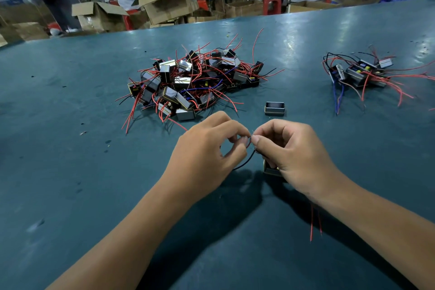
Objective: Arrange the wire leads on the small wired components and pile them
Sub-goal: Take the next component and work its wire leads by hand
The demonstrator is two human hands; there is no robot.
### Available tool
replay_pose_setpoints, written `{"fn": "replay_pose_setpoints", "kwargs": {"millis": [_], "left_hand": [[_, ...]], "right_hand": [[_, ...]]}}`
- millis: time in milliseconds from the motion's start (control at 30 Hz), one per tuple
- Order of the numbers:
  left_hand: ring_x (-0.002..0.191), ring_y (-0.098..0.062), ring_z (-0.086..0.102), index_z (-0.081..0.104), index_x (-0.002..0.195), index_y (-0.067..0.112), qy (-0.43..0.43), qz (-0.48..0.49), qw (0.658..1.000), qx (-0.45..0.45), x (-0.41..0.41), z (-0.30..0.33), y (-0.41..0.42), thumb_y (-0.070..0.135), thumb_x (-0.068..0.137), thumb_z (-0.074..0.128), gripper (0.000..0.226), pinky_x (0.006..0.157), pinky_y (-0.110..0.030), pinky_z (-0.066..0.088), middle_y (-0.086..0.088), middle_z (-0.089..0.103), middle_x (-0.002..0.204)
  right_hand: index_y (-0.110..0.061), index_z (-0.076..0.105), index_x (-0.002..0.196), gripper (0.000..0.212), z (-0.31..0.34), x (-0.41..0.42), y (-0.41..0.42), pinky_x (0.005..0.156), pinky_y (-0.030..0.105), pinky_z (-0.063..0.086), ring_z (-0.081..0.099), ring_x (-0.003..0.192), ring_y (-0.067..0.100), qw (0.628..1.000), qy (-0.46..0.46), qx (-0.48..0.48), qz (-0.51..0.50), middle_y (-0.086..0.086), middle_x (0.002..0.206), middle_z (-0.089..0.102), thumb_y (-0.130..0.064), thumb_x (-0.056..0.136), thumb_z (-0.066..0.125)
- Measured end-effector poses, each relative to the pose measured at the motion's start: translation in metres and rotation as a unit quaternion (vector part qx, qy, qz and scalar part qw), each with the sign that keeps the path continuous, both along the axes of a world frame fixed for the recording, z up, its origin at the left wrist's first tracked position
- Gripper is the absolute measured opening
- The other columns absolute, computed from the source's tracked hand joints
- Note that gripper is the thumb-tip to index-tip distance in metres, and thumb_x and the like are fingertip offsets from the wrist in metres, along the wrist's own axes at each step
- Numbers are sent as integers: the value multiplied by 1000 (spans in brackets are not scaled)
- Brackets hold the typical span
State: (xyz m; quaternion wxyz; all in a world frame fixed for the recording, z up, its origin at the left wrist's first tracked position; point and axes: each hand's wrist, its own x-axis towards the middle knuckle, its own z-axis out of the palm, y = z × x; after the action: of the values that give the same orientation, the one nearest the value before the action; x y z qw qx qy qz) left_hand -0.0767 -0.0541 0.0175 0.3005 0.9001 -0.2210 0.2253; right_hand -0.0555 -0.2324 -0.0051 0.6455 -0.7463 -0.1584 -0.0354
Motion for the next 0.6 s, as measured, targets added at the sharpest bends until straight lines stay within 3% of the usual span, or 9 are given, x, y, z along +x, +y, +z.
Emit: {"fn": "replay_pose_setpoints", "kwargs": {"millis": [133,200,400,600], "left_hand": [[82,-7,55,75,108,20,-28,-57,998,18,7,3,12,18,91,69,19,69,-39,51,6,59,97],[88,-17,59,77,107,17,-51,-93,994,33,9,3,15,13,91,72,17,73,-41,51,1,62,98],[81,-23,55,80,99,15,-114,-136,982,68,13,8,25,16,92,72,10,68,-36,46,2,60,93],[78,-23,53,79,93,13,-125,-145,978,87,11,10,26,15,93,70,9,63,-42,46,-1,62,89]], "right_hand": [[-18,67,75,20,3,0,-2,46,19,36,43,48,8,998,30,23,56,-7,56,56,-6,91,67],[-17,67,77,21,6,-1,-3,47,20,36,44,51,8,995,34,22,92,-7,58,57,-3,92,65],[-14,67,81,13,11,-4,-8,52,19,41,49,57,9,986,53,13,159,-7,63,61,-7,92,63],[-15,67,81,10,13,-5,-11,53,19,42,53,58,7,980,56,3,189,-6,63,61,-14,90,68]]}}
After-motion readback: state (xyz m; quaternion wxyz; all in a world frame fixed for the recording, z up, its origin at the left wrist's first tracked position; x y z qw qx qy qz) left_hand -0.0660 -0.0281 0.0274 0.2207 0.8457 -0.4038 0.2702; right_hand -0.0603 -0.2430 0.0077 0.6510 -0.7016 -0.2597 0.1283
